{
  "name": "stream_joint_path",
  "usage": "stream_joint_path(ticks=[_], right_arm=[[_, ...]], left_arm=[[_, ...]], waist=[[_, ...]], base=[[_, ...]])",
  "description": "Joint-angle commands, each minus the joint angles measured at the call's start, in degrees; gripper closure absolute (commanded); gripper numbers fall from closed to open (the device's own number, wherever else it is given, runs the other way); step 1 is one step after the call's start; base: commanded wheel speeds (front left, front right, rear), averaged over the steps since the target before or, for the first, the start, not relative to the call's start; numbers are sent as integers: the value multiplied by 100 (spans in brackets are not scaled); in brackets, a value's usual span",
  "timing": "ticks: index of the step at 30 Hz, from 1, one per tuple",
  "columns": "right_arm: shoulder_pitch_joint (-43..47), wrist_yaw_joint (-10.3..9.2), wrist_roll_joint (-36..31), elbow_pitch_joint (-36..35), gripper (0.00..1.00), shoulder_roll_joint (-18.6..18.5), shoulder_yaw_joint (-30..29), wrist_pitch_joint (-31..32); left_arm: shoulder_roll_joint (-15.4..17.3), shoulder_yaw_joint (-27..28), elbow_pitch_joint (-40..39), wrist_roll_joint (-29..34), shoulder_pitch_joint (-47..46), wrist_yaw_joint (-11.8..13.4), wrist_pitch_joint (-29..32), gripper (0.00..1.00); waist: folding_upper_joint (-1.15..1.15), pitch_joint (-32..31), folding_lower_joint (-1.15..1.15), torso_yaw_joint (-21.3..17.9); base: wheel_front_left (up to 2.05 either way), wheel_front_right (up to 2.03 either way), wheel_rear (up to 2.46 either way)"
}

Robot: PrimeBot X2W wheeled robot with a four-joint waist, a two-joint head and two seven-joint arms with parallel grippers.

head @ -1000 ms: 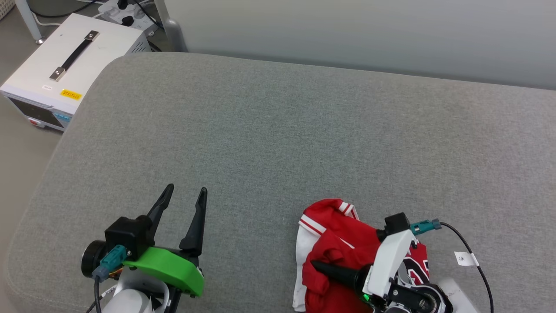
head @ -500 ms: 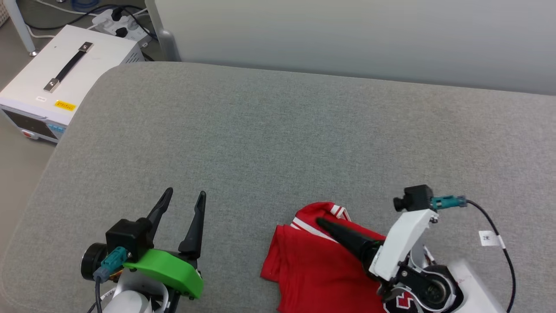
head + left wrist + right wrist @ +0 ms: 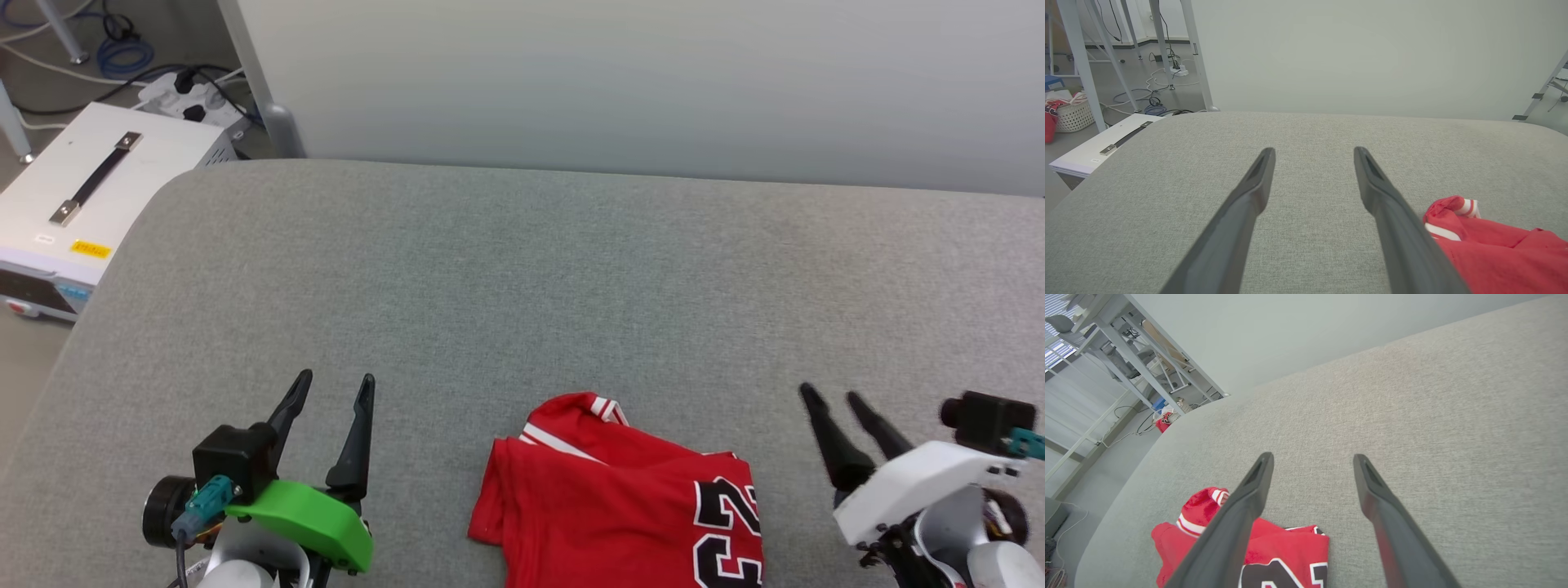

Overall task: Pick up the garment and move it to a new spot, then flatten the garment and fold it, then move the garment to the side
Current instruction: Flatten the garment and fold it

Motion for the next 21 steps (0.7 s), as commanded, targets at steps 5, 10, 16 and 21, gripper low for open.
stream_joint_path(ticks=[5,10,16,21], right_arm=[[400,-2,-1278,-517,0,138,-456,-679],[786,-2,-2126,-1098,0,218,-529,-1025],[1242,-2,-2812,-1807,0,303,-471,-1095],[1511,-2,-2979,-2222,0,381,-450,-999]], left_arm=[[37,34,42,-76,179,110,-6,0],[51,25,7,-73,293,196,8,0],[73,30,-31,-74,378,283,17,0],[85,47,-57,-82,374,321,11,0]], waist=[[0,-210,0,-147],[0,-320,0,-211],[0,-388,0,-285],[0,-370,0,-339]], base=[[0,0,0],[0,0,0],[0,0,0],[0,0,0]])
